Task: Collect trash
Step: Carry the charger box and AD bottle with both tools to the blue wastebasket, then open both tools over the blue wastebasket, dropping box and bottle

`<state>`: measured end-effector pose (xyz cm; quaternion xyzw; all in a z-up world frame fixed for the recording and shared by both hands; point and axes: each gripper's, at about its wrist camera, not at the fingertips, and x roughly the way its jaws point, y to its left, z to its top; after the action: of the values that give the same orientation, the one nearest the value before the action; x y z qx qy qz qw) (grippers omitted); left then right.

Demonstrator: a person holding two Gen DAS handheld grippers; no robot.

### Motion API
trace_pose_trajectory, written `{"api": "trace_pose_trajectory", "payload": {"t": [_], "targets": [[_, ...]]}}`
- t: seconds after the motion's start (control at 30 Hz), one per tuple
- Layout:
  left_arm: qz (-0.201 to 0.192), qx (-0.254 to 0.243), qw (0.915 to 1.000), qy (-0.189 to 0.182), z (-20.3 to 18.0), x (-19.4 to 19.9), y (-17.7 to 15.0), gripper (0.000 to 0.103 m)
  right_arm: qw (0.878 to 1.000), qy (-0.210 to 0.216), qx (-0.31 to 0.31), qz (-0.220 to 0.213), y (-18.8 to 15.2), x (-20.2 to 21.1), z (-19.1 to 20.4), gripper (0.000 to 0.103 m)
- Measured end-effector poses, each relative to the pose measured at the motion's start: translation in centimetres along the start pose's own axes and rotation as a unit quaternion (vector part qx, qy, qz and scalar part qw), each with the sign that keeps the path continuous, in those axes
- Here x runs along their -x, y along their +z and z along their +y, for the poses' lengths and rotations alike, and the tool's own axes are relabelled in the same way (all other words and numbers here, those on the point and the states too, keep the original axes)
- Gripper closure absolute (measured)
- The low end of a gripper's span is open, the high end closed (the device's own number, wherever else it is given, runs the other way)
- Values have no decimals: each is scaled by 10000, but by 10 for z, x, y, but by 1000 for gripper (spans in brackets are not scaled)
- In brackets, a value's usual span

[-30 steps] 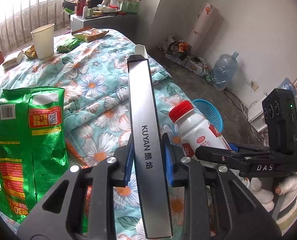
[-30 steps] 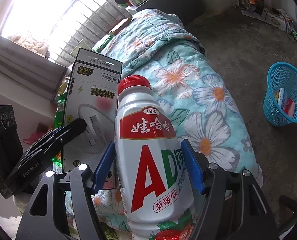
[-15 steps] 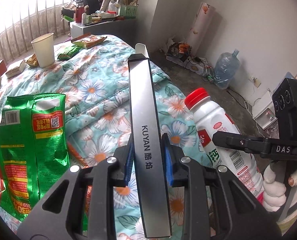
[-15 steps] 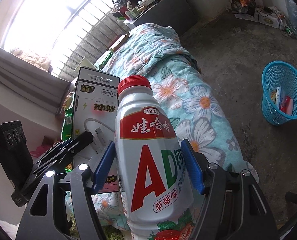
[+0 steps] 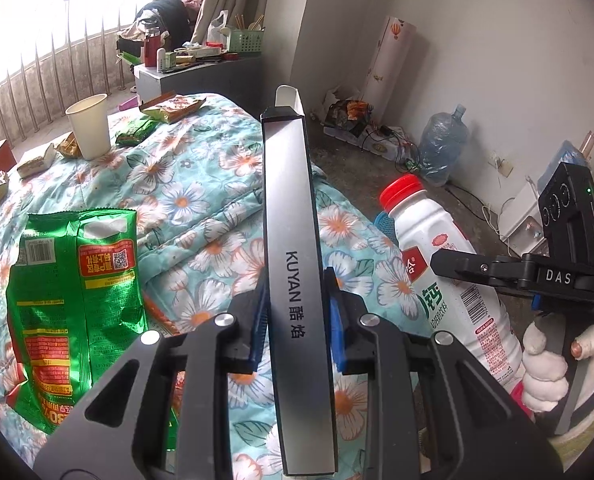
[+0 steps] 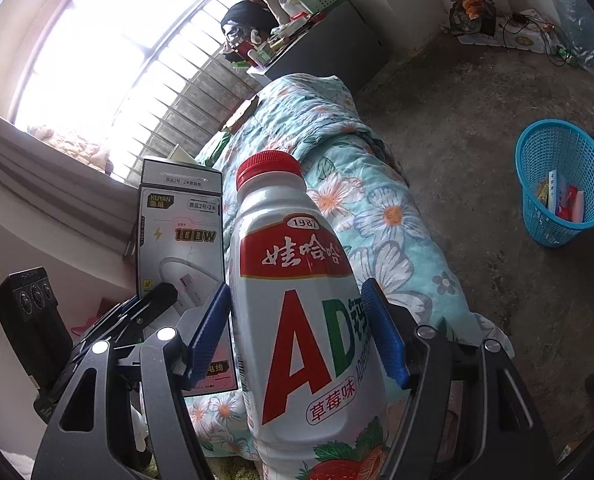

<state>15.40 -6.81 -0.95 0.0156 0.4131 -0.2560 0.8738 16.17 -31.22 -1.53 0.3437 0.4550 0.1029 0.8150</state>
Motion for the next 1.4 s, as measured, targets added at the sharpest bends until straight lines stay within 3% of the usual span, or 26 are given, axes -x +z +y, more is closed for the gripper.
{"api": "trace_pose_trajectory", "payload": {"t": [0.4, 0.77, 0.93, 1.13, 1.4], "targets": [[-245, -318, 9985, -363, -31, 20, 27, 80, 9966, 356, -405, -616, -8, 39, -30, 37], [-110, -744, 9937, -830, -97, -3, 45, 80, 9865, 542, -1014, -1168, -18, 80, -85, 37], [137, -930, 9893, -1113, -129, -30, 57, 80, 9747, 357, -1498, -1620, -20, 111, -130, 37], [553, -1219, 9804, -1445, -173, -81, 80, 80, 9469, -124, -2385, -2154, -31, 144, -204, 37], [1607, -1297, 9612, -1829, -220, -196, 99, 80, 9246, -248, -3307, -1876, -17, 102, -277, 37]]}}
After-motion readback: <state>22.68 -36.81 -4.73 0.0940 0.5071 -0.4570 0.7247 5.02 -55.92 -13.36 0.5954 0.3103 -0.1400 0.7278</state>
